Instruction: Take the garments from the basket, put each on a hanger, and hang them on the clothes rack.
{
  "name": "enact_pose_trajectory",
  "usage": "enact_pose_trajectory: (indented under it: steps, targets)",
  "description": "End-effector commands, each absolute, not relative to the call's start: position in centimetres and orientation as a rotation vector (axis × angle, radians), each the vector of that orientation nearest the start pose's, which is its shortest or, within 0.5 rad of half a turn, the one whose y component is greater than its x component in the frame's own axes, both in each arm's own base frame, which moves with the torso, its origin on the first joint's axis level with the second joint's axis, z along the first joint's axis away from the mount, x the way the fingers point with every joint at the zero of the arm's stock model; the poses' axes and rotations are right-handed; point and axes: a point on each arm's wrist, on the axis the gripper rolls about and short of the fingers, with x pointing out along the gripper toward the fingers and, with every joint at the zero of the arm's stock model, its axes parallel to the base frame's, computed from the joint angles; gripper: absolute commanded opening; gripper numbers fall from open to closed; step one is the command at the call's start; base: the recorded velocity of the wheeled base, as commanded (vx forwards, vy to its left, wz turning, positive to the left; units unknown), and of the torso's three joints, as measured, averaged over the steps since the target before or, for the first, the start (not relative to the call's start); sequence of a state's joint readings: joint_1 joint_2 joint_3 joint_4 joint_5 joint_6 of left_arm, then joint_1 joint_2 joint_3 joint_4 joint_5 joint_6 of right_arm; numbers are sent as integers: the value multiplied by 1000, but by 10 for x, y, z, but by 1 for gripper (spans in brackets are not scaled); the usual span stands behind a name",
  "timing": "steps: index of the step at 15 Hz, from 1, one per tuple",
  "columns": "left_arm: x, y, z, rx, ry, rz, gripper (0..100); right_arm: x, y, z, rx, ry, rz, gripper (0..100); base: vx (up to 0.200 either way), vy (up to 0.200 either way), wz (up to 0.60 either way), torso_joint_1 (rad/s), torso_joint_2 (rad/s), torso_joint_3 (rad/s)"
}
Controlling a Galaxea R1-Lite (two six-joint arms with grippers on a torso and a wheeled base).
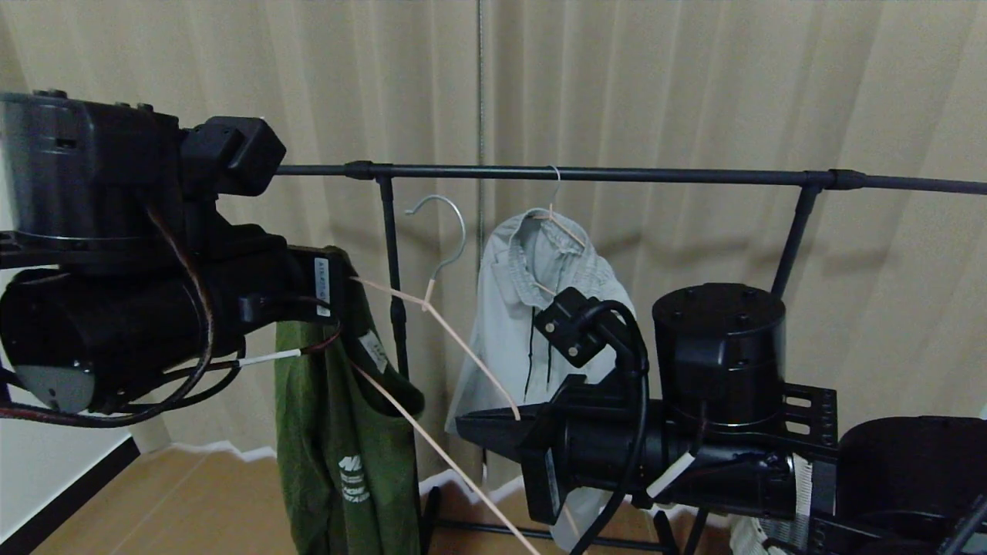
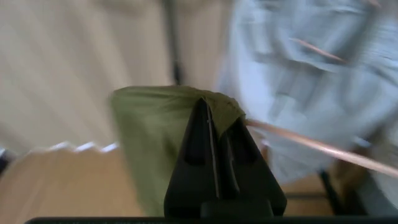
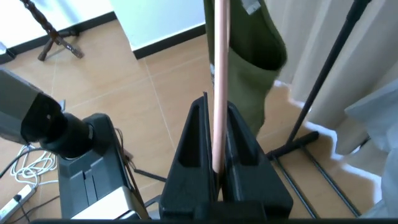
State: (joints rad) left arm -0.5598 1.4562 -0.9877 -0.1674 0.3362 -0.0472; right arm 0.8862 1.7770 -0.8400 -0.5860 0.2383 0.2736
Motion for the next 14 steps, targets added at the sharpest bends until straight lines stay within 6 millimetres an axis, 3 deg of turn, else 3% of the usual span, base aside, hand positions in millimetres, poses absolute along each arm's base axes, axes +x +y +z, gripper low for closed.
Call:
enact_pose_trajectory:
  steps: [1,8,14]
  targets:
    - [207,-128,263,92,254,-276,0,198,256,156,116,519,1060,0,0,0,0,0,0,0]
    - [180,-126,259,152,238,-593,0,198,256,156,117,518,1061,0,0,0,0,0,0,0]
    - [168,-125,251,147,261,-712,0,204,249,166,136,479,1040,0,0,0,0,0,0,0]
